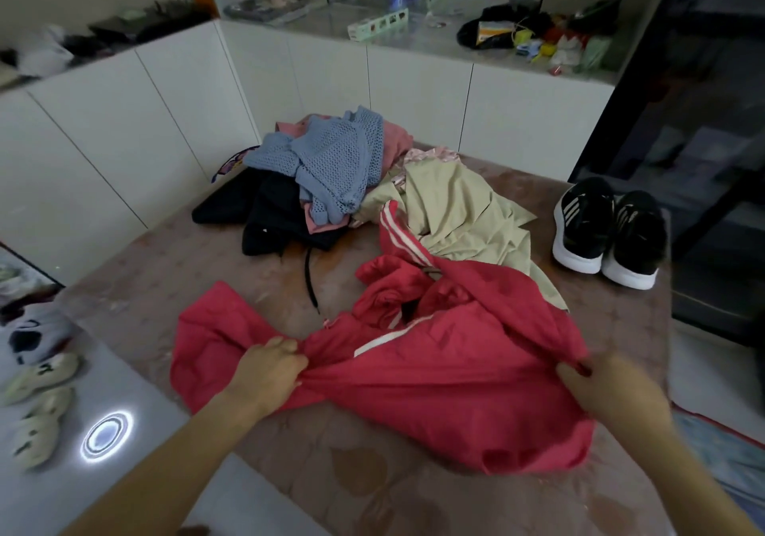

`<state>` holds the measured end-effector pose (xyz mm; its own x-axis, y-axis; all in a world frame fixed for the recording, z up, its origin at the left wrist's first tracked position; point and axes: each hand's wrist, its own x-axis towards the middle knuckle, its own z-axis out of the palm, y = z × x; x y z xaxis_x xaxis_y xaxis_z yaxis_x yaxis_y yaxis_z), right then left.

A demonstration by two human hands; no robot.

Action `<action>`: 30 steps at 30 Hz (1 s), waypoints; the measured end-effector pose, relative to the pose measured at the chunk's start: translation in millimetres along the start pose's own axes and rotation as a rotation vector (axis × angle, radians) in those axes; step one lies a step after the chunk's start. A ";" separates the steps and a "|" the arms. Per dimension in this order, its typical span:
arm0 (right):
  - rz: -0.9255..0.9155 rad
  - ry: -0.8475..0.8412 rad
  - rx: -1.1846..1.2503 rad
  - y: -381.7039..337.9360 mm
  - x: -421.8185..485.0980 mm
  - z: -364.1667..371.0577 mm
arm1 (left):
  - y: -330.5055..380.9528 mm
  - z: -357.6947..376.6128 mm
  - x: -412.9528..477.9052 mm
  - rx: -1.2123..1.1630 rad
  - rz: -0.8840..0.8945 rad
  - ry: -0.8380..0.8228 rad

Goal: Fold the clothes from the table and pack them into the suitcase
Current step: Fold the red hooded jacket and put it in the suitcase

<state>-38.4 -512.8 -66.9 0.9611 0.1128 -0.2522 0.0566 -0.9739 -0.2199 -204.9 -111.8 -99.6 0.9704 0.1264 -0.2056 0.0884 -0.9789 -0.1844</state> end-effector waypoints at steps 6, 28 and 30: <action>-0.122 -0.533 -0.243 14.7 -12.5 -6.6 | 13.1 -13.9 5.3 -0.296 -0.102 -0.317; 0.106 0.356 0.395 -34.9 4.8 48.3 | -15.1 -113.3 183.9 -0.266 0.076 0.238; 0.167 0.503 0.538 -38.8 -17.0 40.0 | 2.2 -145.7 207.3 -0.269 0.149 0.323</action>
<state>-67.8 -469.1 -91.8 0.9602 -0.2567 0.1102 -0.1160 -0.7253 -0.6786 29.2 -111.1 -2.6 0.9937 -0.0341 0.1072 -0.0439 -0.9950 0.0901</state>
